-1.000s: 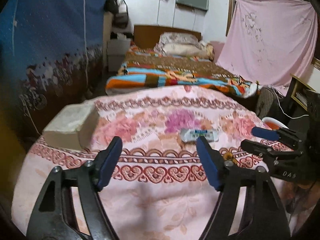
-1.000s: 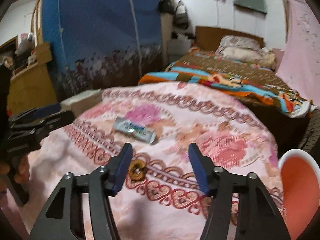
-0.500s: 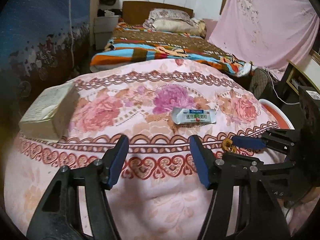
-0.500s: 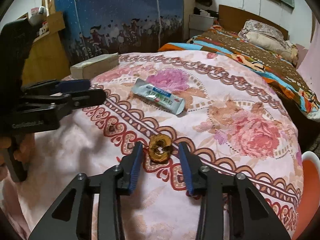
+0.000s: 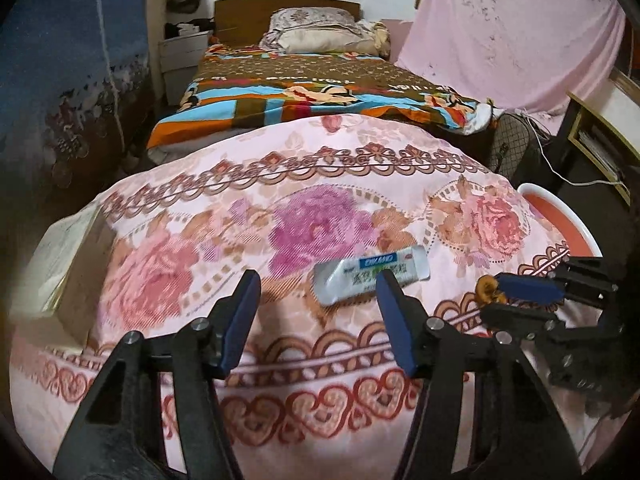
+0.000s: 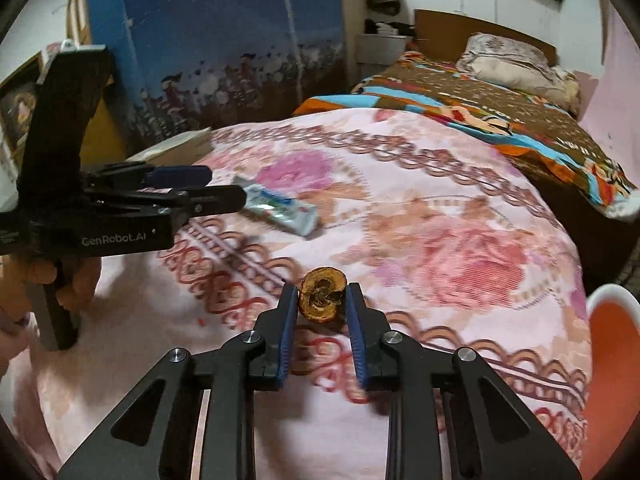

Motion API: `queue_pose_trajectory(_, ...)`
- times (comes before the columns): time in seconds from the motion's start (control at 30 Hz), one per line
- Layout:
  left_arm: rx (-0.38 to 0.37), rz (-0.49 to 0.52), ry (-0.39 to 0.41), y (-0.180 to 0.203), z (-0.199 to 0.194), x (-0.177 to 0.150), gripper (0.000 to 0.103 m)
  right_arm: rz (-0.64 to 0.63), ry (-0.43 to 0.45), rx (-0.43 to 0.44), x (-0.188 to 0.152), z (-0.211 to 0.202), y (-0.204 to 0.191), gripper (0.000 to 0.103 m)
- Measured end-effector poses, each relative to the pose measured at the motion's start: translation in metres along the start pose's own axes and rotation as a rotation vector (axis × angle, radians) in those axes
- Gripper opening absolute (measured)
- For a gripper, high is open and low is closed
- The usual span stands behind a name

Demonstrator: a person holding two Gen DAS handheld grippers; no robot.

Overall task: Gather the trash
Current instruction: 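Grasp the brown dried ring with the right tool while the left tool grasps the blue-white packet, then lift the ring and packet and carry both over the orange basin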

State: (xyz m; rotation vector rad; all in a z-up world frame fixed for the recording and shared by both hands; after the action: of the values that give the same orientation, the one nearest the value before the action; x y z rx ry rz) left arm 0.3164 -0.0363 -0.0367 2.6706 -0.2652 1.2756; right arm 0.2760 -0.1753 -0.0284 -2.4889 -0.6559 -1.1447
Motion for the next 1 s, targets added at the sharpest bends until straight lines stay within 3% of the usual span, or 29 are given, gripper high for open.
queue_pose_trajectory(0.13, -0.024, 0.03, -0.025, 0.006, 0.012, 0.003, 0.043, 0.045, 0.005, -0.001, 0.0, -0.002, 0.014, 0.022)
queue_pose_trajectory(0.23, -0.051, 0.011, -0.053, 0.008, 0.018, 0.001, 0.021, 0.074, 0.008, 0.008, 0.0, -0.003, 0.02, 0.022)
queue_pose_trajectory(0.57, -0.074, 0.059, -0.045, 0.022, 0.002, -0.007, 0.0, 0.097, 0.011, 0.015, -0.001, -0.005, 0.024, 0.023)
queue_pose_trajectory(0.8, -0.124, 0.133, -0.083, 0.046, -0.003, -0.018, 0.0, 0.137, 0.02, 0.024, -0.002, -0.007, 0.031, 0.023)
queue_pose_trajectory(1.0, -0.093, 0.164, -0.082, 0.055, -0.003, -0.018, 0.0, 0.153, 0.026, 0.024, -0.002, -0.008, 0.034, 0.023)
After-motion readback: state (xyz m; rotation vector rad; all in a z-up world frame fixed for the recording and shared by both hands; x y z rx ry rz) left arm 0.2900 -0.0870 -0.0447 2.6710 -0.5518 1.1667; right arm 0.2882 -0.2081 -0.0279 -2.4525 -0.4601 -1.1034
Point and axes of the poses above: each gripper's, at about its wrist camera, not at the fingertips, and z roughly the way its jaws point, y to its right, x to its top, the point moved 5 cm from there along z, roughly the way its jaws point, and after that the axes turned 7 degrees about y, right-handed, at the moved point
